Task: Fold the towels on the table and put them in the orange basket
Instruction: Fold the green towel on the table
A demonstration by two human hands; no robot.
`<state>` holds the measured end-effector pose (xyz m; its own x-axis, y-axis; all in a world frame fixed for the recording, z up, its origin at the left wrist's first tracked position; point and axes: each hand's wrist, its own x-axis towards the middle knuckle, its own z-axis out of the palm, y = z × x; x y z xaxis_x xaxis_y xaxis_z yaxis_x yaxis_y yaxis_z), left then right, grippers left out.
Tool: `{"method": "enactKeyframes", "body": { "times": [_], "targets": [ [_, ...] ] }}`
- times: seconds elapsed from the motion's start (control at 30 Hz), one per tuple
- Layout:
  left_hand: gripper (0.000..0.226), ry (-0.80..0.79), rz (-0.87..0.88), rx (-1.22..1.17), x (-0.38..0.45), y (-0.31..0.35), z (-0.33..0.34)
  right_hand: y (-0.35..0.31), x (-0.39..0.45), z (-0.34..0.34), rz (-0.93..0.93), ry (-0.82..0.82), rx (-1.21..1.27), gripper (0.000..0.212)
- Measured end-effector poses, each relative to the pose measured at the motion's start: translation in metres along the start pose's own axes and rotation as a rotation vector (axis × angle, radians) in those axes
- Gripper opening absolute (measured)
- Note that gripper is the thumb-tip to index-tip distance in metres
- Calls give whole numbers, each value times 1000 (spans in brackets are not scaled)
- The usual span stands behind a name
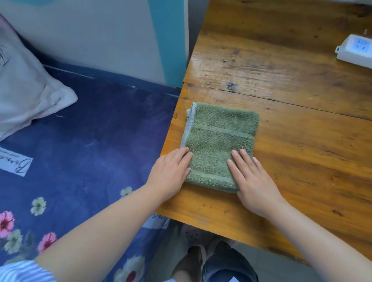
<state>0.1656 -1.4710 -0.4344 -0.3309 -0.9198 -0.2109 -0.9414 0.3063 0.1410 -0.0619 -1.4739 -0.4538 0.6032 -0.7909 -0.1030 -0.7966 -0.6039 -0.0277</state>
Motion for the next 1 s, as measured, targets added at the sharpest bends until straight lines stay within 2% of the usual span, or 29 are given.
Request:
{"method": "enactKeyframes", "body": {
  "times": [0.1, 0.2, 0.27, 0.33, 0.4, 0.5, 0.6, 0.73, 0.8, 0.9, 0.97, 1.0],
  "targets": [
    [32, -23, -27, -48, -2, -1, 6, -9, -7, 0, 27, 87, -31, 65],
    [36, 62, -7, -59, -6, -3, 8, -13, -22, -1, -21, 142, 28, 67],
    [37, 186, 79, -58, -7, -4, 7, -7, -27, 0, -41, 148, 104, 74],
    [29, 289, 211, -89, -11, -1, 9, -1, -25, -3, -62, 134, 132, 73],
    [33, 280, 274, -86, -16, 6, 11, 3, -17, -9, -120, 115, 95, 65],
    [60, 118, 171, -27, -18, 20, 10, 3, 0, -19, -235, 99, 10, 55],
    [66, 87, 92, -56, -15, 23, 11, 5, 12, -22, -267, 69, -36, 52],
    [73, 86, 29, -78, -19, 26, 8, 16, 22, -36, -231, -21, 239, 30],
    [74, 91, -30, -129, -22, 31, 8, 22, 22, -49, -169, -53, 424, 33],
    [65, 209, -116, -202, -32, 39, 2, 29, 19, -72, -98, -154, 616, 39],
    [38, 269, -165, -209, -42, 45, -10, 33, 19, -89, -115, -209, 715, 40],
    [35, 282, -204, -227, -52, 48, -20, 31, 20, -98, -129, -229, 745, 41]
  ]
}}
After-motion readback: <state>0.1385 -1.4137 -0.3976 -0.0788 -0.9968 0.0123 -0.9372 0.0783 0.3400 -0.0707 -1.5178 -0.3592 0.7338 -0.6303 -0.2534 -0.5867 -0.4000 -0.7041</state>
